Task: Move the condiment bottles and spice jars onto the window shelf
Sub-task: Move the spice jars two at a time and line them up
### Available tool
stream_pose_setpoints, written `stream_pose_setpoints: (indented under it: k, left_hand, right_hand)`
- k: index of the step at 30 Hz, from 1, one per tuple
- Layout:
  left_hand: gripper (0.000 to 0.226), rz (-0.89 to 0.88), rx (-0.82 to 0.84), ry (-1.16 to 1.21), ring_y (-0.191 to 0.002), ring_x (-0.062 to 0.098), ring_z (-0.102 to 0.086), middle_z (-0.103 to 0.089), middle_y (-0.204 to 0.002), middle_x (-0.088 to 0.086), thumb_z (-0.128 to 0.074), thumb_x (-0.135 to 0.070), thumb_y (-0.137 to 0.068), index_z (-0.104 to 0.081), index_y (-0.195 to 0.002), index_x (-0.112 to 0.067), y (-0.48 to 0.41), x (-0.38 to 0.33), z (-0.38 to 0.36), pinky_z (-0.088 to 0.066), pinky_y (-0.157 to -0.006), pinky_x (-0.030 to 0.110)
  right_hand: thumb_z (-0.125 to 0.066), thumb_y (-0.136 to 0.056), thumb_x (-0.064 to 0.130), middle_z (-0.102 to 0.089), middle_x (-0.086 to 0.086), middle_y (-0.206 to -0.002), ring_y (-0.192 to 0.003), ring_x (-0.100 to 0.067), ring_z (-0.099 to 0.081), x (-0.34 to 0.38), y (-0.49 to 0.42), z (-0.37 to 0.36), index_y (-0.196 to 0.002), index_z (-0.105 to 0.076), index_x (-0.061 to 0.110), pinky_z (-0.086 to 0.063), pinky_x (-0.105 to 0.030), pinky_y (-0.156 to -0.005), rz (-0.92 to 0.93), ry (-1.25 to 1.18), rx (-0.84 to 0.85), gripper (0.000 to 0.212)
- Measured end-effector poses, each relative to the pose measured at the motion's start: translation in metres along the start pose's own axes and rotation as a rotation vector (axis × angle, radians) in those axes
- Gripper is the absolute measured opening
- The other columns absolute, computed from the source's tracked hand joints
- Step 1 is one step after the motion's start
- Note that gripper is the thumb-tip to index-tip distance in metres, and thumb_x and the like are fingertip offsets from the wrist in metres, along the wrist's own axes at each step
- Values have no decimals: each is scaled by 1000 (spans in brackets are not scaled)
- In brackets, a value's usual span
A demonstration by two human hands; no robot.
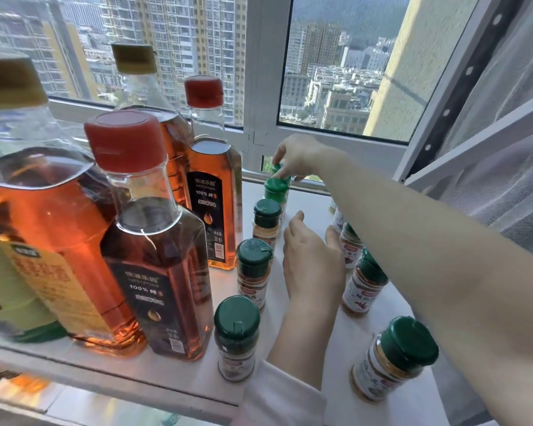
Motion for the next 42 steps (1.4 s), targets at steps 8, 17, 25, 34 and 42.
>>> stream_pose_setpoints:
  k: [8, 17, 25, 34, 42]
  left_hand:
    - [52, 4, 25, -27, -130, 18, -35, -34, -144, 5, -46, -29, -95, -26, -139, -11, 5, 0, -1, -31, -103, 28]
    - [52, 12, 43, -21, -131, 18, -35, -34, -145, 5, -46, -28, -95, -26, -139, -10, 7, 2, -7, -33, -104, 30]
    - [53, 14, 44, -6, -132, 15, -33, -32, -146, 2, -45, -28, -95, -24, -141, -13, 8, 4, -6, -31, -105, 27]
    - [52, 41, 57, -2, -132, 15, -33, -33, -146, 3, -46, -27, -95, -25, -140, -13, 8, 7, -7, -30, -103, 25]
    - [49, 9, 40, -2, -130, 15, -35, -35, -144, 2, -45, -27, -95, -27, -139, -12, 17, -3, 1, -30, -100, 23]
  right_hand:
    - [-69, -81, 8, -62, -15, -110, -87, -24, -63, -26, 2, 16, -115, -60, 0, -54, -26, -75, -117, 0, -3, 37]
    - [-68, -81, 6, -64, -17, -115, -101, -28, -63, -45, 7, 25, -117, -61, 2, -47, -25, -69, -201, -15, -45, 37]
    - [-64, -83, 6, -61, -17, -121, -112, -29, -59, -46, 8, 26, -121, -58, 2, -42, -26, -75, -222, 16, -89, 38]
    - [-68, -81, 7, -60, -16, -122, -114, -29, -56, -48, 6, 29, -120, -59, 2, -42, -28, -78, -218, 74, -140, 40]
    - [-68, -81, 17, -59, -8, -115, -101, -20, -56, -27, 16, 34, -114, -58, 9, -42, -23, -84, -83, -87, -256, 35]
Point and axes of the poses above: each hand's wrist, its own y-axis away from the middle knuckle, its own z-axis out of the back of the hand, x = y × z, the point moved 4 cm from there along -y, towards the middle knuckle
